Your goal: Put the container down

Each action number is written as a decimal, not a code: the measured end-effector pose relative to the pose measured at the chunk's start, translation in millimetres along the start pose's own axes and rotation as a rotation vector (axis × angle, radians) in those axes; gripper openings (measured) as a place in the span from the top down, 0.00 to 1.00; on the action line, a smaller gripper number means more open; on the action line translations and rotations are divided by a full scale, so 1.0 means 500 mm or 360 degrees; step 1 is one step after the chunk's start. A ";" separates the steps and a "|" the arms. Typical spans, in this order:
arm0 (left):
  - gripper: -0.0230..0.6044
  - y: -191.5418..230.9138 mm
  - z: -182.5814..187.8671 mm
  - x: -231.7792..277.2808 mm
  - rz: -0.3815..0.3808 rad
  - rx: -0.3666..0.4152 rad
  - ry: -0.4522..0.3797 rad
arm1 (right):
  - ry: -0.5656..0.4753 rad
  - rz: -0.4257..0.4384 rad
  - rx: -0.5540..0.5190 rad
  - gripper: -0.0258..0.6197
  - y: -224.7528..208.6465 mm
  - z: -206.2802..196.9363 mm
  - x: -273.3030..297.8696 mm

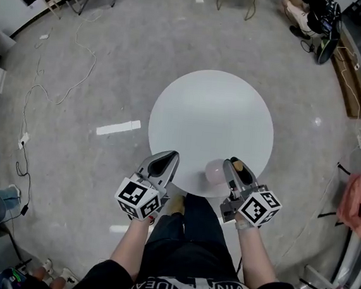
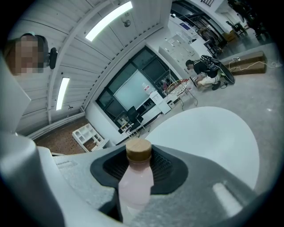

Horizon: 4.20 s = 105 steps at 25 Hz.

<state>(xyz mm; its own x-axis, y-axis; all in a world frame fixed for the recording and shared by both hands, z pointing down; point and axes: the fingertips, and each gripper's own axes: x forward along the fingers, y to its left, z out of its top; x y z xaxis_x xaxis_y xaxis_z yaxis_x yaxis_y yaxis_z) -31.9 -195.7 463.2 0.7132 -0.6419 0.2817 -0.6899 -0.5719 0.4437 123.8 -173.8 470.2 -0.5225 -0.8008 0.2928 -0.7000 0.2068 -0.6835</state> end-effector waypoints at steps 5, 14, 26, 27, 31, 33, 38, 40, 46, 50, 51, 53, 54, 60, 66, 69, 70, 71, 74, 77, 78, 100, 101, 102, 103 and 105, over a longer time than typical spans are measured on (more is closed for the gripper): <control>0.94 0.016 -0.024 0.028 0.0036 -0.0024 0.0036 | 0.0045 -0.0007 -0.0027 0.76 -0.037 0.000 0.031; 0.94 0.026 -0.054 0.052 0.0063 -0.0046 0.0069 | 0.0124 -0.0033 -0.0151 0.76 -0.077 -0.012 0.074; 0.94 0.034 -0.082 0.068 0.0110 -0.0043 0.0106 | 0.0217 -0.0066 -0.0450 0.76 -0.103 -0.026 0.116; 0.94 0.034 -0.085 0.068 0.0115 -0.0044 0.0110 | 0.0224 -0.0066 -0.0474 0.76 -0.104 -0.028 0.118; 0.94 0.038 -0.090 0.071 0.0133 -0.0046 0.0115 | 0.0253 -0.0061 -0.0567 0.76 -0.106 -0.030 0.131; 0.94 0.038 -0.092 0.076 0.0137 -0.0044 0.0119 | 0.0267 -0.0060 -0.0616 0.76 -0.109 -0.031 0.138; 0.94 0.038 -0.099 0.083 0.0139 -0.0056 0.0127 | 0.0286 -0.0062 -0.0697 0.76 -0.111 -0.037 0.149; 0.94 0.038 -0.100 0.086 0.0140 -0.0065 0.0128 | 0.0290 -0.0056 -0.0747 0.76 -0.109 -0.035 0.155; 0.94 0.043 -0.104 0.093 0.0157 -0.0086 0.0129 | 0.0316 -0.0029 -0.0903 0.76 -0.104 -0.035 0.173; 0.94 0.048 -0.101 0.098 0.0166 -0.0095 0.0123 | 0.0321 -0.0023 -0.0950 0.76 -0.101 -0.034 0.188; 0.94 0.047 -0.101 0.098 0.0167 -0.0097 0.0121 | 0.0321 -0.0021 -0.0964 0.76 -0.099 -0.034 0.190; 0.94 0.045 -0.100 0.096 0.0168 -0.0099 0.0117 | 0.0325 -0.0016 -0.1004 0.76 -0.095 -0.038 0.191; 0.94 0.044 -0.100 0.096 0.0168 -0.0099 0.0117 | 0.0327 -0.0013 -0.1030 0.76 -0.093 -0.040 0.192; 0.94 0.043 -0.104 0.092 0.0160 -0.0099 0.0113 | 0.0316 0.0011 -0.1122 0.76 -0.084 -0.054 0.196; 0.94 0.035 -0.105 0.086 0.0169 -0.0097 0.0110 | 0.0316 0.0016 -0.1195 0.76 -0.082 -0.058 0.186; 0.94 0.033 -0.104 0.078 0.0176 -0.0094 0.0109 | 0.0317 0.0011 -0.1235 0.76 -0.076 -0.066 0.182; 0.94 0.034 -0.106 0.076 0.0179 -0.0093 0.0108 | 0.0312 0.0017 -0.1246 0.76 -0.074 -0.067 0.183; 0.94 0.034 -0.108 0.074 0.0182 -0.0093 0.0107 | 0.0305 0.0023 -0.1253 0.76 -0.073 -0.068 0.184; 0.94 0.032 -0.113 0.067 0.0187 -0.0091 0.0107 | 0.0293 0.0014 -0.1247 0.76 -0.074 -0.069 0.182; 0.94 0.030 -0.114 0.061 0.0188 -0.0085 0.0106 | 0.0292 0.0014 -0.1199 0.76 -0.076 -0.070 0.181; 0.94 0.030 -0.113 0.059 0.0187 -0.0083 0.0106 | 0.0294 0.0018 -0.1184 0.75 -0.076 -0.071 0.181; 0.94 -0.014 -0.120 0.018 0.0110 -0.0030 0.0108 | 0.0207 -0.0103 -0.1012 0.59 -0.069 -0.073 0.105; 0.94 -0.016 -0.120 0.014 0.0104 -0.0025 0.0108 | 0.0203 -0.0115 -0.1007 0.59 -0.068 -0.075 0.100; 0.94 -0.018 -0.120 0.010 0.0097 -0.0019 0.0108 | 0.0200 -0.0124 -0.1006 0.59 -0.067 -0.076 0.095; 0.94 -0.020 -0.118 0.007 0.0091 -0.0012 0.0108 | 0.0197 -0.0134 -0.1011 0.62 -0.065 -0.078 0.090; 0.94 -0.025 -0.114 0.001 0.0077 0.0002 0.0105 | 0.0190 -0.0149 -0.1023 0.66 -0.060 -0.079 0.080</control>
<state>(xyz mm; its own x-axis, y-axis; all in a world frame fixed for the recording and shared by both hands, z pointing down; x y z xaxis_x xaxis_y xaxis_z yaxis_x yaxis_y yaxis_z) -16.0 -160.0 506.4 0.6856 -0.6337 0.3584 -0.7240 -0.5416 0.4272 105.0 -189.8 528.8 -0.4700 -0.7715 0.4288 -0.8769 0.4634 -0.1274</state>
